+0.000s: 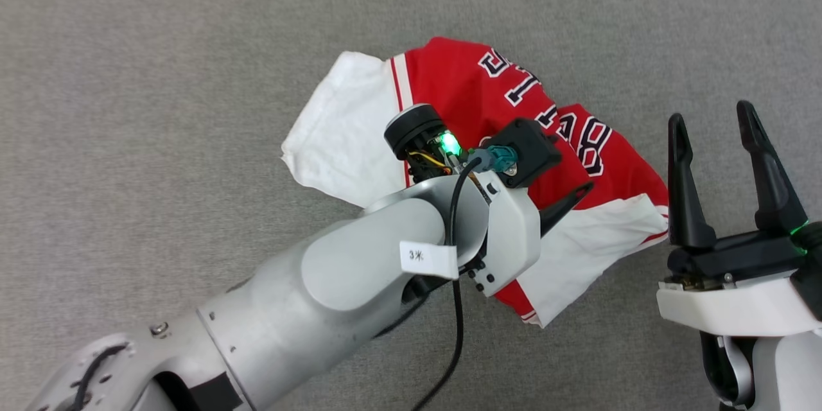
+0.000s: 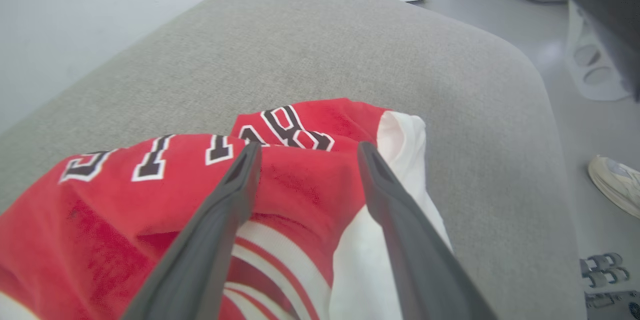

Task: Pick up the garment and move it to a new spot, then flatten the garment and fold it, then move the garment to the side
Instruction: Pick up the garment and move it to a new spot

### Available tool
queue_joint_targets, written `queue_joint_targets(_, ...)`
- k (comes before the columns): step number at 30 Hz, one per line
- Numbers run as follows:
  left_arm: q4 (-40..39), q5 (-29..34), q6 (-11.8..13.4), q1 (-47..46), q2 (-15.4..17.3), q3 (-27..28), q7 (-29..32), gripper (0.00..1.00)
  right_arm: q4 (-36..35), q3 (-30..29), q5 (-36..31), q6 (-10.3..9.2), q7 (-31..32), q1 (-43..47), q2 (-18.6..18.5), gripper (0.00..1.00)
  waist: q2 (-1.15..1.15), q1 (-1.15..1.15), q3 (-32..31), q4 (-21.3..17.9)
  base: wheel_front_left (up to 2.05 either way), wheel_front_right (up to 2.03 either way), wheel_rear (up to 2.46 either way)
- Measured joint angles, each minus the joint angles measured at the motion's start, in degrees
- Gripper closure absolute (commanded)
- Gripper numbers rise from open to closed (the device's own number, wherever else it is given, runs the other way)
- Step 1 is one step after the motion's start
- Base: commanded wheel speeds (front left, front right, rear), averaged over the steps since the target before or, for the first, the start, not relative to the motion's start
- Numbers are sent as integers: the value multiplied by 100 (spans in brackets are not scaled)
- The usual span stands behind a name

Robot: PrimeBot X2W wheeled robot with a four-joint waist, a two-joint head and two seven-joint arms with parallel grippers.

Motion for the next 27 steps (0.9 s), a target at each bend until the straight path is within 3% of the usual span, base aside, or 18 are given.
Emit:
queue_joint_targets(5, 256, 209, 431, 214, -143, 293, -1128, 0, 111, -63, -69, 0, 0, 194, 0, 0, 0, 0, -346, 135, 0, 0, 0)
queue_joint_targets(10, 305, 336, 1015, 561, 40, 678, -1873, 0, 252, -68, -110, 0, 0, 408, 1, 0, 0, -1, -702, 294, 0, 0, 0)
queue_joint_targets(15, 9, 603, 1664, 1111, 403, 1285, -2033, 0, 353, -71, -133, 0, 0, 603, 3, 0, 0, 0, -1006, 471, 0, 0, 0)
queue_joint_targets(19, -713, 1045, 2163, 1812, 679, 2154, -2042, 0, 409, -88, -134, 0, 0, 716, 3, 0, 0, -1, -1190, 611, 0, 0, 0)
queue_joint_targets(22, -1159, 1403, 2397, 2426, 828, 2746, -2048, 0, 454, -109, -142, 0, 1, 798, 2, 0, 0, -1, -1310, 699, 0, 0, 0)
queue_joint_targets(27, -1694, 1926, 2532, 3407, 938, 3598, -2051, 0, 520, -114, -134, 0, 0, 904, 2, 0, 0, -1, -1499, 807, 0, 0, 0)
